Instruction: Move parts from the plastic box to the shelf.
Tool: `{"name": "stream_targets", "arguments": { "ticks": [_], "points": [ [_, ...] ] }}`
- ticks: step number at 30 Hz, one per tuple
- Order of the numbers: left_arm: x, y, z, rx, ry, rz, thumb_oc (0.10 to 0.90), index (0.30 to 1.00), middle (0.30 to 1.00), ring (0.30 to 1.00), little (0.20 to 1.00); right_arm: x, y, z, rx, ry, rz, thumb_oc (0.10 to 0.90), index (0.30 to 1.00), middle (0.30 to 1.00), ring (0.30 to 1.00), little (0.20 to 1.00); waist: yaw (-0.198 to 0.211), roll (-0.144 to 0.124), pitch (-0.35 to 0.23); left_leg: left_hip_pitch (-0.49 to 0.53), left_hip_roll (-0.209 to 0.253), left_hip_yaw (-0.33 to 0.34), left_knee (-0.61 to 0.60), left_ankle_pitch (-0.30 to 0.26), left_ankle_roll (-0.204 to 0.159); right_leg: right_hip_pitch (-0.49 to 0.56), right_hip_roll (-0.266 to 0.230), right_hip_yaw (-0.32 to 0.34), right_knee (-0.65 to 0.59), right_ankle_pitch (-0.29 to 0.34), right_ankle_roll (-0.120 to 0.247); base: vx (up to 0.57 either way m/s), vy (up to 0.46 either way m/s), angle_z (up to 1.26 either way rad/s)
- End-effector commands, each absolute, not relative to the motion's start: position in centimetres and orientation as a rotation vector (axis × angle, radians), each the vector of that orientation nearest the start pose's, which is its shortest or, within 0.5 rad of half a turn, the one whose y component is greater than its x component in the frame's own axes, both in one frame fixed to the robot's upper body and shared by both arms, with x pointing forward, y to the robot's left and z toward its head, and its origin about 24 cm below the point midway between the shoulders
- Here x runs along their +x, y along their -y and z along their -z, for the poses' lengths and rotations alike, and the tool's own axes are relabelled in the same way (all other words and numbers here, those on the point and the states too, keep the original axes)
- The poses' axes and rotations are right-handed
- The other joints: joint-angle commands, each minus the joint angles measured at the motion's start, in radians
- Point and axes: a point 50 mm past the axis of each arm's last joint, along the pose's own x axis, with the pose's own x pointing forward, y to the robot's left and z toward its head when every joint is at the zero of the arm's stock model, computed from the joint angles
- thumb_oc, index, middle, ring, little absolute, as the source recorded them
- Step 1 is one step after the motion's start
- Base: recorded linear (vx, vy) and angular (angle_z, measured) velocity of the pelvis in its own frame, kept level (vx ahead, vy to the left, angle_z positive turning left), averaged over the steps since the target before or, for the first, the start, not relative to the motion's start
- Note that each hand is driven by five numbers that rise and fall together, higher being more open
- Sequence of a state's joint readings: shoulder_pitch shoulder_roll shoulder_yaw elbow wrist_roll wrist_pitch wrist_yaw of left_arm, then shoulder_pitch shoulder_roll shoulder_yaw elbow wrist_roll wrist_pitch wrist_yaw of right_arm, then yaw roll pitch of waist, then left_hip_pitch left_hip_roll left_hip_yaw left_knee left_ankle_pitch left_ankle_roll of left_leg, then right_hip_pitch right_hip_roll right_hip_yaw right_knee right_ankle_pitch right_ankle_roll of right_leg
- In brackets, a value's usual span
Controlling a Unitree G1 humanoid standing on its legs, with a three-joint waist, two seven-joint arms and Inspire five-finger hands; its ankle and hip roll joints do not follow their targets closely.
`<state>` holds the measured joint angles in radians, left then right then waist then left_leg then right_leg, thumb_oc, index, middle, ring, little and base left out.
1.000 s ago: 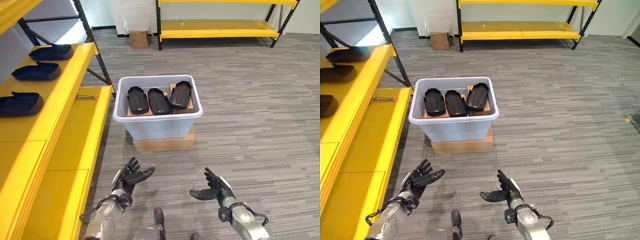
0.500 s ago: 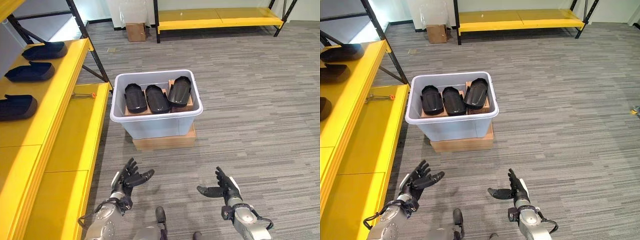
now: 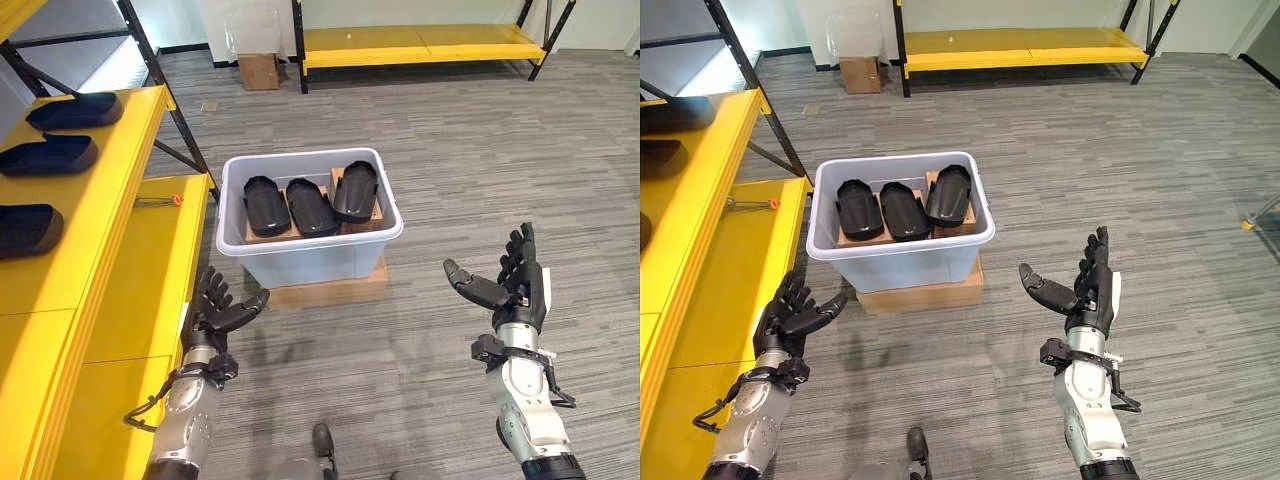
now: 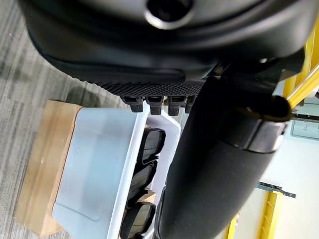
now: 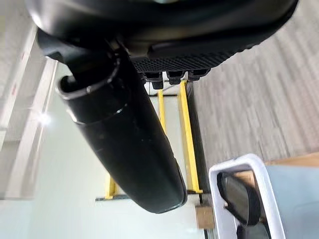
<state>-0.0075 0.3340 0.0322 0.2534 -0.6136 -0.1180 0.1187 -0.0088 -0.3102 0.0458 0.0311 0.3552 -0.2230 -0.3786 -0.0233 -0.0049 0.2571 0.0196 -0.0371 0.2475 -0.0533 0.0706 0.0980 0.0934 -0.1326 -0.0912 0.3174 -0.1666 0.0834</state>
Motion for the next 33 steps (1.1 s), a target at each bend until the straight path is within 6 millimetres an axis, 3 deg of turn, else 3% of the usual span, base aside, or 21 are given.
{"name": "stream_targets", "arguments": {
  "ticks": [1, 7, 10, 13, 15, 17, 19, 22, 24, 33],
  "points": [
    [25.5, -24.2, -5.7, -0.201, 0.122, -0.176, 0.900, 1.000, 1.000, 1.000, 1.000, 25.2, 21.6, -8.8, 0.043, 0.323, 0.313, 0.900, 1.000, 1.000, 1.000, 1.000, 0.008, 0.000, -0.126, -0.029, -0.024, -0.101, 0.038, -0.107, 0.015, -0.040, 0.052, -0.023, 0.143, 0.126, 0.033, 0.07, 0.106, 0.08],
    [25.2, -23.7, -5.6, -0.174, 0.095, -0.118, 0.900, 1.000, 1.000, 1.000, 1.000, 25.7, 20.6, -8.1, 0.049, 0.278, 0.269, 0.900, 1.000, 1.000, 1.000, 1.000, 0.033, 0.005, -0.131, -0.014, -0.047, -0.121, 0.033, -0.125, 0.043, -0.088, 0.062, -0.048, 0.405, 0.197, 0.052, 0.07, 0.099, 0.05],
    [24.9, -23.8, -5.4, -0.178, 0.084, -0.119, 0.900, 1.000, 1.000, 1.000, 1.000, 25.9, 20.2, -8.0, 0.044, 0.269, 0.242, 0.900, 1.000, 1.000, 1.000, 1.000, 0.034, 0.012, -0.122, 0.002, -0.044, -0.122, 0.031, -0.131, 0.044, -0.159, 0.061, -0.062, 0.424, 0.185, 0.044, 0.06, 0.015, -0.22],
    [24.8, -24.2, -5.4, -0.192, 0.079, -0.119, 0.900, 1.000, 1.000, 1.000, 1.000, 25.9, 20.4, -8.0, 0.039, 0.260, 0.221, 0.900, 1.000, 1.000, 1.000, 1.000, 0.006, 0.021, -0.096, 0.060, -0.038, -0.145, 0.013, -0.141, 0.026, -0.242, 0.068, -0.094, 0.224, 0.146, 0.025, 0.11, -0.057, -0.23],
    [24.9, -24.3, -5.3, -0.205, 0.072, -0.135, 0.900, 1.000, 1.000, 1.000, 1.000, 25.8, 21.0, -7.8, 0.038, 0.246, 0.203, 0.900, 1.000, 1.000, 1.000, 1.000, -0.027, 0.008, -0.078, 0.123, -0.050, -0.161, -0.005, -0.167, 0.013, -0.310, 0.047, -0.101, -0.013, 0.211, 0.033, 0.22, -0.110, -0.19],
    [25.0, -24.2, -5.2, -0.212, 0.067, -0.139, 0.900, 1.000, 1.000, 1.000, 1.000, 25.6, 21.2, -7.6, 0.037, 0.239, 0.199, 0.900, 1.000, 1.000, 1.000, 1.000, -0.044, 0.014, -0.067, 0.152, -0.045, -0.178, -0.014, -0.176, 0.006, -0.316, 0.051, -0.097, -0.084, 0.232, 0.039, 0.20, -0.087, 0.15],
    [25.0, -23.3, -4.4, -0.219, 0.042, -0.123, 0.900, 1.000, 1.000, 1.000, 1.000, 24.9, 21.9, -7.1, 0.031, 0.217, 0.203, 0.900, 1.000, 1.000, 1.000, 1.000, -0.083, 0.025, -0.041, 0.223, -0.029, -0.213, -0.019, -0.210, -0.017, -0.385, 0.031, -0.057, -0.294, 0.316, 0.063, 0.37, -0.178, 0.37],
    [24.6, -22.7, -3.8, -0.207, 0.019, -0.092, 0.900, 1.000, 1.000, 1.000, 1.000, 24.5, 21.9, -6.7, 0.028, 0.212, 0.210, 0.900, 1.000, 1.000, 1.000, 1.000, -0.094, 0.028, -0.033, 0.249, -0.024, -0.221, -0.028, -0.227, -0.021, -0.378, 0.036, -0.047, -0.343, 0.318, 0.075, 0.28, -0.154, 0.49],
    [24.6, -22.3, -3.4, -0.215, 0.001, -0.076, 0.900, 1.000, 1.000, 1.000, 1.000, 24.4, 21.9, -6.4, 0.028, 0.199, 0.214, 0.900, 1.000, 1.000, 1.000, 1.000, -0.103, 0.021, -0.050, 0.254, -0.033, -0.252, -0.022, -0.235, -0.021, -0.345, 0.042, -0.001, -0.368, 0.343, 0.079, 0.26, -0.152, 0.38],
    [24.5, -21.9, -3.1, -0.234, -0.039, -0.050, 0.900, 1.000, 1.000, 1.000, 1.000, 24.2, 21.2, -5.4, 0.016, 0.144, 0.213, 0.900, 1.000, 1.000, 1.000, 1.000, -0.120, 0.011, -0.082, 0.274, -0.037, -0.281, 0.001, -0.274, -0.015, -0.308, 0.056, 0.052, -0.286, 0.346, 0.067, 0.23, -0.120, 0.38]
  ]
}}
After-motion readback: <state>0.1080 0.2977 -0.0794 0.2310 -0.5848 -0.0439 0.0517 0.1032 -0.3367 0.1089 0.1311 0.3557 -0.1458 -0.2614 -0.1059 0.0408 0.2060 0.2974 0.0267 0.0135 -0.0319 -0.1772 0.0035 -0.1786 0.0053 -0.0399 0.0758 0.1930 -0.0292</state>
